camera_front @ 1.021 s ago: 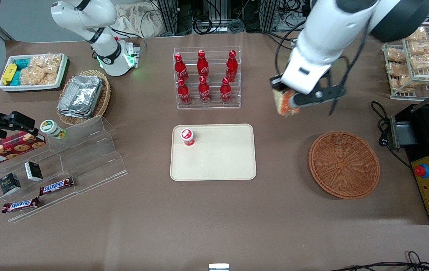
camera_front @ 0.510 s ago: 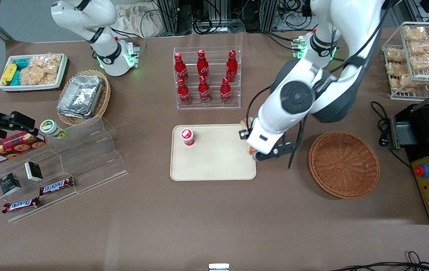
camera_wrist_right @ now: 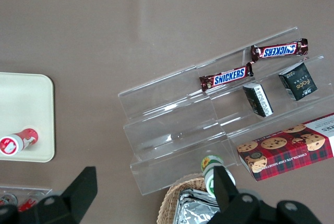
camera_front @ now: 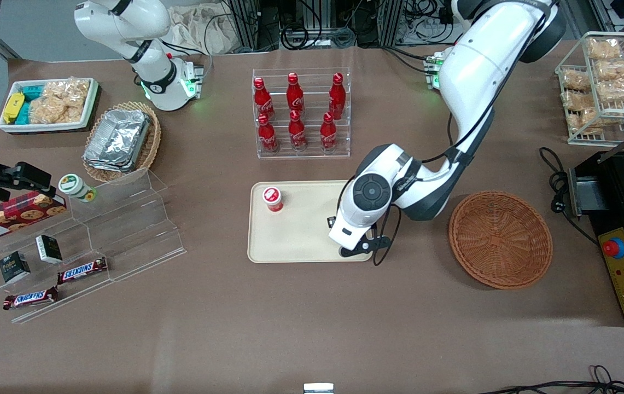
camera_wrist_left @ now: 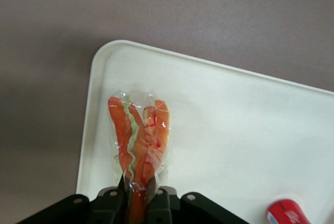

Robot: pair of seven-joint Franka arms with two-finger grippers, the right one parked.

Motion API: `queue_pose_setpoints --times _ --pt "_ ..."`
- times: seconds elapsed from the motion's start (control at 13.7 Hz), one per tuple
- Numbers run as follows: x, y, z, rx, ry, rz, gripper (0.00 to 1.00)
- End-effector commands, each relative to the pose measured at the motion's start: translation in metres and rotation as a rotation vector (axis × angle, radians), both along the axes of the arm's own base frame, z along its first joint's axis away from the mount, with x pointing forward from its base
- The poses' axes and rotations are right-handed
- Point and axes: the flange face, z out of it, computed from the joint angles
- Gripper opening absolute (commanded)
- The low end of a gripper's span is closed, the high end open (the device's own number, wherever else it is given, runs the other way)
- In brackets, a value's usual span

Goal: Place sandwich from basket to tray
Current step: 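Open the left gripper to release the sandwich onto the tray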

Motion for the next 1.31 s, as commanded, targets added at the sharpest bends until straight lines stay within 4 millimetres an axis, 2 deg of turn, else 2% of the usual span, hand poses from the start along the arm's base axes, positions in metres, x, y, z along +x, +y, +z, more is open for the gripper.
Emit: queue_pose_setpoints --times 0.0,0.07,0.15,0.22,0.29,0.36,0.51,0.73,0.88,1.02,1.24 --pt "0.001 -0.006 -0.013 0.023 -0.032 0.01 0.07" --pt "0.001 -0.005 -0.016 0.029 -0.03 0.006 0.13" --pt "0.001 -0.005 -0.017 0.027 -0.031 0.007 0.33" --pt "0.004 -0.002 -0.015 0.027 -0.032 0.018 0.82" --pt "0.005 -0.001 -0.008 0.026 -0.039 0.037 1.0" --pt "0.009 0.002 0.007 0.025 -0.054 0.084 1.0" --pt "0.015 0.01 0.067 0.015 -0.124 0.149 1.0" --pt "0.015 0.049 0.178 0.093 -0.239 0.318 1.0" --pt "0.007 0.076 0.23 0.145 -0.26 0.361 1.0" --pt "0.007 0.109 0.268 0.154 -0.291 0.394 1.0" --pt "0.015 0.144 0.29 0.143 -0.292 0.407 1.0"
